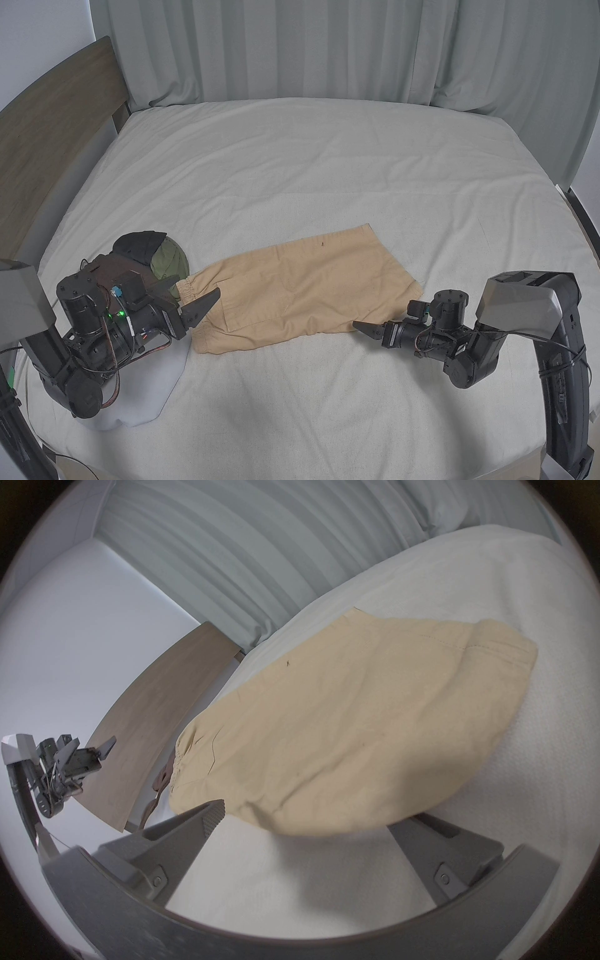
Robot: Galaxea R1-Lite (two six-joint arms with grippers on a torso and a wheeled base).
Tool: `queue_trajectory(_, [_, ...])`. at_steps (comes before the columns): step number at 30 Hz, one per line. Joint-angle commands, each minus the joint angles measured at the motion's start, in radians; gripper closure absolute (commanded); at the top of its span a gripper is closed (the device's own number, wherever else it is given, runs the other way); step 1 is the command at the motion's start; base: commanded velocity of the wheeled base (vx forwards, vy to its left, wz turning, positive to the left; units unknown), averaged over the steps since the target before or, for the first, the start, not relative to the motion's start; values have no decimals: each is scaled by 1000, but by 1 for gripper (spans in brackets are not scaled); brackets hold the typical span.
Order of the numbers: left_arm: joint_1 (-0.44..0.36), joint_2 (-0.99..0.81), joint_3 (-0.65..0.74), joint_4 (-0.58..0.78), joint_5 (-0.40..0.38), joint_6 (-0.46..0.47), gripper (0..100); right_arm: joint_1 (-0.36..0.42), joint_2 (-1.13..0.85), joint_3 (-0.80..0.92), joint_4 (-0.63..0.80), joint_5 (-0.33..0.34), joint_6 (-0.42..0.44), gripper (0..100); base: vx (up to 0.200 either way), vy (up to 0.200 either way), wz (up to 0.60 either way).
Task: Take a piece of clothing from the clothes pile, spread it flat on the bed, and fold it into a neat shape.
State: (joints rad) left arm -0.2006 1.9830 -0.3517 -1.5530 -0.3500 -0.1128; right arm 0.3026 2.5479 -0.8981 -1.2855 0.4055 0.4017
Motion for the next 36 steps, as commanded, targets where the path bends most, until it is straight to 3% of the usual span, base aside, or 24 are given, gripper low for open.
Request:
queue_trajectory(1, [1, -4, 0, -2, -1, -1, 0, 24, 25, -55, 32, -10, 39, 0, 0, 0, 0])
queue_trajectory(15, [0, 5, -9, -2, -1, -2, 0, 73, 60, -140, 28, -76, 91, 0, 0, 0, 0])
queue_trajectory(34, [-2, 8, -4, -2, -1, -4, 0, 69, 71, -163, 18, -93, 92, 0, 0, 0, 0])
queue_trajectory(35, [-3, 10, -3, -2, -1, -7, 0, 70, 72, -166, 18, -94, 94, 100, 0, 0, 0])
queue_trajectory(36, [-3, 10, -3, -2, -1, -7, 0, 70, 72, -166, 18, -94, 94, 100, 0, 0, 0])
